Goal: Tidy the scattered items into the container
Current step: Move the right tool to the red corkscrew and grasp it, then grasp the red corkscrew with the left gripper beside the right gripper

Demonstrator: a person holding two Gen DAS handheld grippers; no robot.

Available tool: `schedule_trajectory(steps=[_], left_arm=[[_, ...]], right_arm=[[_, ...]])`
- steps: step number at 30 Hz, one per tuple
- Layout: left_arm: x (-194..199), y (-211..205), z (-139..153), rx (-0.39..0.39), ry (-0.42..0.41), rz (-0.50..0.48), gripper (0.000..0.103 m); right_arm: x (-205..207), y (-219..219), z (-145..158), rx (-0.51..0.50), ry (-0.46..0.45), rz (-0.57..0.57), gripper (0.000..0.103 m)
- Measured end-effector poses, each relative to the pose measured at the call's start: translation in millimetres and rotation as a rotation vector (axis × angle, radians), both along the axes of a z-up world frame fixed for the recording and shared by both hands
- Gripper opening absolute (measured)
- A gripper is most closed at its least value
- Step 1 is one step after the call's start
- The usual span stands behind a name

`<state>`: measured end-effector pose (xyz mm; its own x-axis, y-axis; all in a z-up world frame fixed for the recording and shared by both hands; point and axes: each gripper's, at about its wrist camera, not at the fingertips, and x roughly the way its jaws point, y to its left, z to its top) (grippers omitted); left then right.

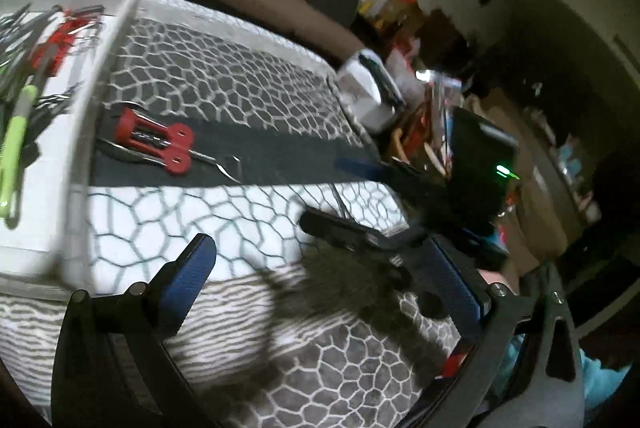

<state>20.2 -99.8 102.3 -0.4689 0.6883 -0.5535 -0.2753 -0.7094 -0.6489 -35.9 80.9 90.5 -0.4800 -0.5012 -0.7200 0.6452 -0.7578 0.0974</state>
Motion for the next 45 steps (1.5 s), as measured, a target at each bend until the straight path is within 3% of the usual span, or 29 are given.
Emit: schedule_trajectory(steps=[4, 8, 12, 16, 20, 21, 23, 26, 30, 37, 41, 43, 44, 45], left_arm=[[-2, -26, -1, 0.144, -0.006, -0.014, 0.103], [-3, -30, -4, 0.196, -0.004, -0.059, 0.103], [-6, -37, -3, 0.298, -0.023, -0.069, 0.103], [-8, -40, -8, 0.327, -0.047, -0.067, 0.103], [-13, -45, -16, 0.364, -0.084, -0.036, 0.103], [-12, -47, -18, 0.368, -0.09, -0.03, 0.103], [-12, -48, -22, 0.361, -0.099, -0.02, 0.103], [-13, -45, -27, 0.352, -0.108, -0.018, 0.103], [-15, -40, -34, 0.345, -0.124, -0.006, 0.103], [-21, -30, -55, 0.335, -0.167, 0.046, 0.103], [-19, -14, -54, 0.299, -0.123, 0.016, 0.103], [-13, -6, -43, 0.247, -0.057, -0.008, 0.096], [-10, -3, -38, 0.22, -0.037, -0.011, 0.082], [-8, -1, -34, 0.2, -0.026, -0.016, 0.061]], right_arm=[[-35, -40, -12, 0.02, -0.003, 0.128, 0.103], [-64, -71, -33, 0.05, -0.041, 0.233, 0.103], [-84, -98, -56, 0.117, -0.058, 0.324, 0.102], [-97, -113, -73, 0.159, -0.072, 0.37, 0.098], [-104, -124, -83, 0.19, -0.08, 0.394, 0.087], [-103, -126, -84, 0.208, -0.074, 0.396, 0.086], [-104, -127, -80, 0.227, -0.075, 0.369, 0.07], [-101, -121, -74, 0.223, -0.064, 0.315, 0.062], [-83, -103, -71, 0.205, -0.081, 0.241, 0.062], [-22, -34, -42, 0.044, -0.155, 0.1, 0.062], [25, -20, -17, 0.021, -0.147, 0.08, 0.062], [43, -24, -8, 0.026, -0.146, 0.073, 0.062], [51, -26, -5, 0.031, -0.14, 0.076, 0.062], [58, -29, -1, 0.037, -0.131, 0.077, 0.062]])
